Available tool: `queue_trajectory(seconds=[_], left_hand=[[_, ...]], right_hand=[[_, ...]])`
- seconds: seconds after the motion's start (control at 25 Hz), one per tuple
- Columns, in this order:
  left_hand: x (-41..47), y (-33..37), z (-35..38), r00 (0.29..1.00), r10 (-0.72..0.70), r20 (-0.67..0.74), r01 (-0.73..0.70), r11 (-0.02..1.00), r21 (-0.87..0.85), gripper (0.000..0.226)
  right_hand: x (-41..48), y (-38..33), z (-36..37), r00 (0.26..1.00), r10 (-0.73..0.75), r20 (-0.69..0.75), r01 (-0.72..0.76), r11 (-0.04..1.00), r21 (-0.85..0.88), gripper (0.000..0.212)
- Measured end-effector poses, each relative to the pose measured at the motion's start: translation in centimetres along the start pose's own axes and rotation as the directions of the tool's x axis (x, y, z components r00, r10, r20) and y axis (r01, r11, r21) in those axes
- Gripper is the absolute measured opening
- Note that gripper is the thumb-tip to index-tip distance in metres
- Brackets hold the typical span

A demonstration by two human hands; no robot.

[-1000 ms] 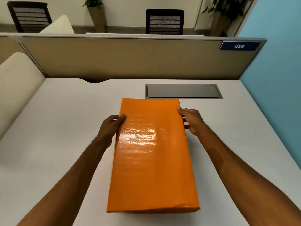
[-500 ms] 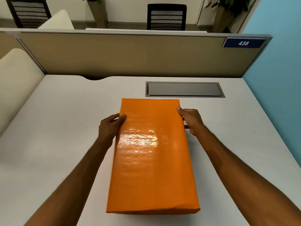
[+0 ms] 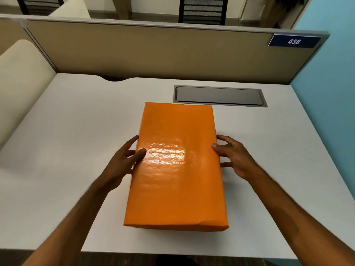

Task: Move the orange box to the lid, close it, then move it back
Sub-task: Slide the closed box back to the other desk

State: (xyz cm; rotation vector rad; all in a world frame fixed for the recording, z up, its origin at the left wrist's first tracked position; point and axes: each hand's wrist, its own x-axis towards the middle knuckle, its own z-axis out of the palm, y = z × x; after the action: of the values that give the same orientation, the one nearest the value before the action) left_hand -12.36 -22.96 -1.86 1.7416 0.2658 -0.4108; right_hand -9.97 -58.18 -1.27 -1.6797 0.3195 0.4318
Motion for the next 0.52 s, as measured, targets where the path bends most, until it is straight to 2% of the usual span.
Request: queue_trajectory(seconds=[0.12, 0.24, 0.4, 0.52], left_hand=[[-0.9, -0.3, 0.2, 0.999, -0.038, 0.023, 0.039, 0.999, -0.035, 0.075], [-1.0, -0.4, 0.2, 1.000, -0.023, 0.016, 0.023, 0.999, -0.034, 0.092], [-0.9, -0.1, 0.4, 1.000, -0.026, -0.008, 0.026, 0.999, -0.024, 0.069], [-0.9, 0.2, 0.5, 0.999, -0.031, -0.009, 0.031, 0.999, -0.014, 0.069]], right_hand=[[-1.5, 1.3, 0.1, 0.999, 0.010, 0.052, -0.011, 1.000, 0.011, 0.067], [-1.6, 2.0, 0.4, 1.000, 0.006, 0.005, -0.006, 1.000, 0.024, 0.077], [-2.0, 2.3, 0.5, 1.000, 0.022, 0.013, -0.022, 0.999, 0.036, 0.076], [-2.1, 2.2, 0.7, 0.998, 0.056, 0.036, -0.058, 0.997, 0.047, 0.075]])
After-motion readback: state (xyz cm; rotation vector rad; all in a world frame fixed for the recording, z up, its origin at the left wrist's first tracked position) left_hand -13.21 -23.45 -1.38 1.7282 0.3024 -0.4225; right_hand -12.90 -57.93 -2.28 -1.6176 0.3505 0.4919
